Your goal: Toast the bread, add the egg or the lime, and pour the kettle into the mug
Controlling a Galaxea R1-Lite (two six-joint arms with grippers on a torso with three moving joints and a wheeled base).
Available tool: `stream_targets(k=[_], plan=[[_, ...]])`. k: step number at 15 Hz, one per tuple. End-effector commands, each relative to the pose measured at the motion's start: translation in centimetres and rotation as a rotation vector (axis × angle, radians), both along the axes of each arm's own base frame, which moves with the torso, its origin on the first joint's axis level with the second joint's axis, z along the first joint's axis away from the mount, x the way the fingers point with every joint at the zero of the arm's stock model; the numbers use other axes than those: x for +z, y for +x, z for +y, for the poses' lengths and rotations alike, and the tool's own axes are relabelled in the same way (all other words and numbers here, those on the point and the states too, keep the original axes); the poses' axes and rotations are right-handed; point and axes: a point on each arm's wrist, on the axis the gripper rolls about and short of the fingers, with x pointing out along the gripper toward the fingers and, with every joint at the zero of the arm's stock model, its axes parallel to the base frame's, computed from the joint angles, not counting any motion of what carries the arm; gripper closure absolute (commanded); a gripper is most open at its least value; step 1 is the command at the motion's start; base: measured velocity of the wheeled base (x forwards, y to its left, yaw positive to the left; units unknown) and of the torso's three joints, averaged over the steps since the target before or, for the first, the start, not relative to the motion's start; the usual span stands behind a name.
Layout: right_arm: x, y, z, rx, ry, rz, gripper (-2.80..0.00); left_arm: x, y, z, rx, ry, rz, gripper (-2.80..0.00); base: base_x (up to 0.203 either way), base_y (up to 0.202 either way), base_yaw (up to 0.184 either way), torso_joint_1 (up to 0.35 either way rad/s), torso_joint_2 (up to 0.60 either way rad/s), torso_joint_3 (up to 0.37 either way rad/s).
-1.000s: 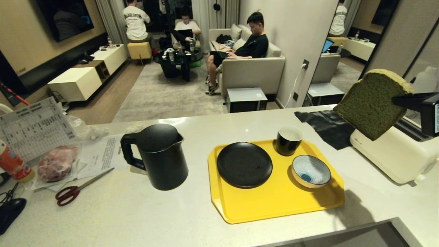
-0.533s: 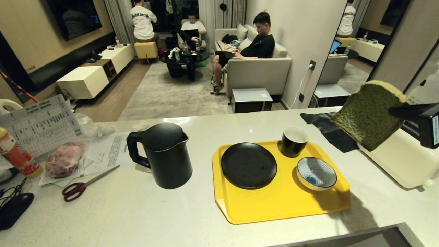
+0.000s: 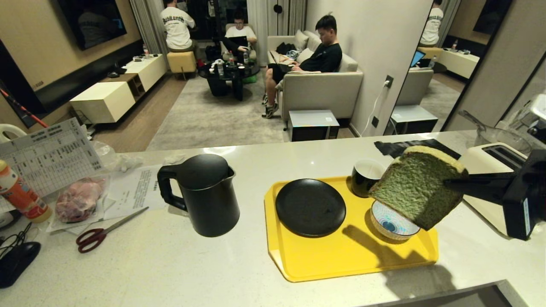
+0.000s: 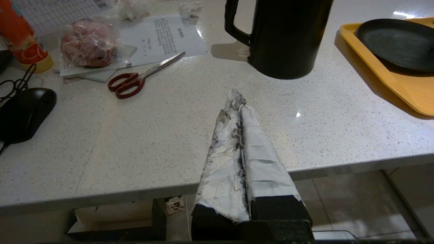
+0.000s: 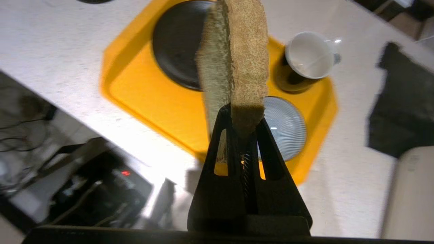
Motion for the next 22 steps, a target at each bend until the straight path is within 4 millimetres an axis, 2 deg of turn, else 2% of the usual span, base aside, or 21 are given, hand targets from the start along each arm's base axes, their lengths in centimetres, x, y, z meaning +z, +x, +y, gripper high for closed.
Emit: stream_targets(k=[1,4,7,9,10,14,15,17,21,22], plan=[[-1.1,0.3,2.1,0.046,0.073,0.101,0.00,0.0,0.0,0.0,0.001,0.000,-0.003,0.00,0.000,0.000,0.000,0.000,0.00,0.000],[-2.2,2.4,6.1,-0.053,0.158,0.123,0.00,0.0,0.0,0.0,0.001,0.000,-0.003,0.00,0.000,0.000,0.000,0.000,0.00,0.000],[-3.8,4.4,11.5,-0.324,0.224,0.053,0.00,0.0,0.0,0.0,0.001,0.000,-0.003,0.00,0.000,0.000,0.000,0.000,0.00,0.000],[-5.0,4.5,14.4,-0.481,0.285,0.046,0.00,0.0,0.0,0.0,0.001,0.000,-0.003,0.00,0.000,0.000,0.000,0.000,0.00,0.000],[-5.5,4.6,15.3,-0.541,0.320,0.065,0.00,0.0,0.0,0.0,0.001,0.000,-0.003,0.00,0.000,0.000,0.000,0.000,0.00,0.000],[-5.1,5.1,16.9,-0.663,0.445,0.171,0.00,0.0,0.0,0.0,0.001,0.000,-0.003,0.00,0.000,0.000,0.000,0.000,0.00,0.000],[-5.3,4.3,17.8,-0.654,0.453,0.204,0.00,0.0,0.0,0.0,0.001,0.000,-0.003,0.00,0.000,0.000,0.000,0.000,0.00,0.000],[-6.3,3.5,18.8,-0.658,0.462,0.252,0.00,0.0,0.0,0.0,0.001,0.000,-0.003,0.00,0.000,0.000,0.000,0.000,0.00,0.000],[-9.2,4.1,19.7,-0.680,0.432,0.327,0.00,0.0,0.0,0.0,0.001,0.000,-0.003,0.00,0.000,0.000,0.000,0.000,0.00,0.000],[-9.3,4.1,19.8,-0.667,0.432,0.348,0.00,0.0,0.0,0.0,0.001,0.000,-0.003,0.00,0.000,0.000,0.000,0.000,0.00,0.000]])
